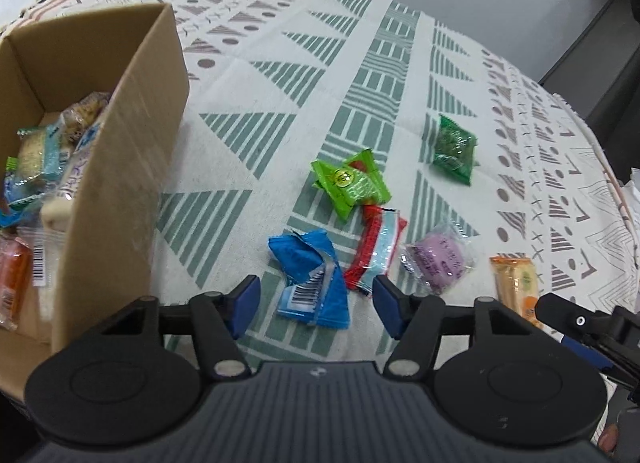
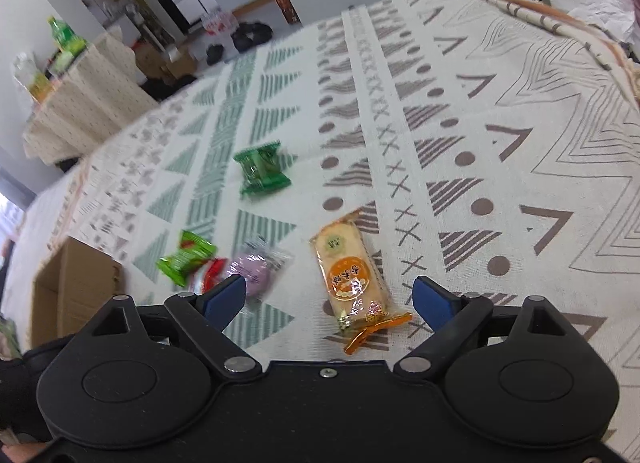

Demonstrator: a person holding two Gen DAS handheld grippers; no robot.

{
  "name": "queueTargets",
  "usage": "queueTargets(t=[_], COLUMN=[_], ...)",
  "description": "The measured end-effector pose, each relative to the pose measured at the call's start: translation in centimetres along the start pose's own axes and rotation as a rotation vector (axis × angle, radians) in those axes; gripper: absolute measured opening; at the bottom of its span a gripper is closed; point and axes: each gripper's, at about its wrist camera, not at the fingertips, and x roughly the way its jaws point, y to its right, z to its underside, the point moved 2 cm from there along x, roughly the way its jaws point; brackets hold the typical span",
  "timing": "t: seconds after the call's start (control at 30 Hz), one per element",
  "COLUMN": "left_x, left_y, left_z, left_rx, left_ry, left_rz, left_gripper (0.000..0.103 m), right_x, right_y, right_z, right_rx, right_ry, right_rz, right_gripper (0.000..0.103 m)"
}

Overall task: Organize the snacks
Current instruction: 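Grasp orange-labelled wrapped cake with right gripper while left gripper grasps blue candy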

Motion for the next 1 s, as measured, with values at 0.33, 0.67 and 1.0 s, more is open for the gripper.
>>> queueTargets(t=[0.33,0.67,1.0], left_x=[1.6,-0.2,-3.9], left_y=[-0.3,-0.1,0.2], left_z=[-0.7,-1.0,-1.0], left_rx=[-0.011,-0.028,-0.003], left_ry=[-0.015,0.027,0.09], left_rz=[0.003,0.023,0.024], left_gripper=[0.034,0.031,0.031], right_x=[3.8,5.2,2.4], right_y=[-0.8,-0.9,-2.5], right_z=[-0.3,-0.3,-0.5], right_rx=[-0.056,-0.101,-0.105], right_ry=[-0.074,-0.087,-0.034], right_rz=[0.07,0.128,0.013], right_gripper=[0.084,0.044,0.036])
